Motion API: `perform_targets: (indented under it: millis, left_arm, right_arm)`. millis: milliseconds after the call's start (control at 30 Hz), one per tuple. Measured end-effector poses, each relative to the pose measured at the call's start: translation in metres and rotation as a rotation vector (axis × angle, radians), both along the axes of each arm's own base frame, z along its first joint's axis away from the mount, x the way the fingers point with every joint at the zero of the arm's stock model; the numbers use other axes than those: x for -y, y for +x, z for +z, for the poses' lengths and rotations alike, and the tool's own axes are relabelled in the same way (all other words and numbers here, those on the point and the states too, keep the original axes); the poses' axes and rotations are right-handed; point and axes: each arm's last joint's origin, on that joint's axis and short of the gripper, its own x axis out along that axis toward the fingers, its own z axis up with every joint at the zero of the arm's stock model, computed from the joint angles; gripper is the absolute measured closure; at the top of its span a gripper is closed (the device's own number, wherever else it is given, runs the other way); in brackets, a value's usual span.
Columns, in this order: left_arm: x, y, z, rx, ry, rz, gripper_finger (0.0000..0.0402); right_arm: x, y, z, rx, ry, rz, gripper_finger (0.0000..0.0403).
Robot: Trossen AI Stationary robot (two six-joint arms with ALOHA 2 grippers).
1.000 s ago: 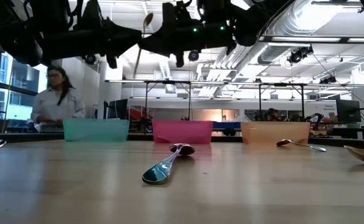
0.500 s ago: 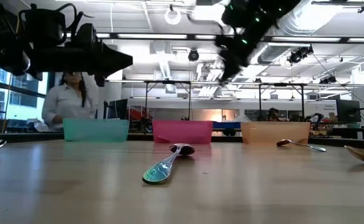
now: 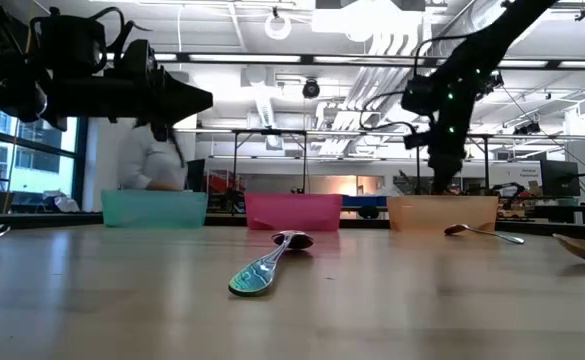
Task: Sort silverware by color (type)
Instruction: Put the gold spoon into the orange bin, then put the blue spoon into the green bin
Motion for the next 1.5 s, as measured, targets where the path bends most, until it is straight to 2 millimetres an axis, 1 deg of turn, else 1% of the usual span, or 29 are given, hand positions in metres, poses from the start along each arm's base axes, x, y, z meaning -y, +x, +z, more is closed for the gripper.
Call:
perform_targets:
  millis: [167,300,367,433,500,600,700,767,833,967,1033,1167,1300,1400,1500]
  left_arm:
    - [0.000,0.000,-0.001,-0.016,0.010,0.001,0.0337]
    - [0.000,0.000,-0.002,-0.019,0.009,0.001,0.0337]
    - [0.000,0.000,-0.002,-0.023,0.007,0.001,0.0337]
    - [0.000,0.000,-0.002,-0.024,0.006,0.001,0.0337]
    - [0.000,0.000,-0.002,-0.024,0.006,0.001,0.0337]
    - [0.000,0.000,-0.003,-0.028,0.005,0.001,0.0337]
    - [0.000,0.000,-0.004,-0.047,0.004,0.002,0.0337]
    - [0.000,0.000,-0.006,-0.061,-0.002,0.002,0.0337]
    - [0.000,0.000,-0.007,-0.076,0.006,0.002,0.0337]
    - [0.000,0.000,-0.008,-0.086,0.017,0.005,0.0337]
    - [0.000,0.000,-0.008,-0.088,0.021,0.005,0.0337]
    - [0.000,0.000,-0.009,-0.098,0.016,0.006,0.0337]
    - [0.000,0.000,-0.009,-0.099,0.002,0.006,0.0337]
    - [0.000,0.000,-0.010,-0.100,-0.003,0.007,0.0337]
    - [0.000,0.000,-0.010,-0.104,-0.007,0.007,0.0337]
  right_arm:
    - [-0.003,-0.011,-0.017,-0.019,0.026,-0.020,0.0403]
    - [-0.003,-0.013,-0.021,-0.020,0.023,-0.027,0.0401]
    - [-0.003,-0.012,-0.021,-0.016,0.020,-0.030,0.0390]
    - [-0.003,-0.012,-0.020,-0.009,0.018,-0.038,0.0370]
    - [-0.001,-0.010,-0.016,0.007,0.008,-0.053,0.0343]
    - [0.001,-0.004,-0.001,0.050,-0.011,-0.089,0.0306]
    - [-0.003,0.003,0.020,0.120,-0.033,-0.132,0.0294]
    - [-0.013,0.006,0.031,0.193,-0.026,-0.150,0.0302]
    - [-0.026,0.008,0.035,0.295,0.003,-0.166,0.0322]
    - [-0.060,0.015,0.029,0.442,0.042,-0.189,0.0382]
    - [-0.078,0.018,0.022,0.497,0.061,-0.214,0.0397]
    - [-0.110,0.021,0.007,0.593,0.132,-0.329,0.0379]
    - [-0.135,0.022,-0.010,0.600,0.176,-0.447,0.0353]
    - [-0.148,0.020,-0.021,0.599,0.194,-0.539,0.0326]
    - [-0.154,0.015,-0.031,0.604,0.187,-0.638,0.0295]
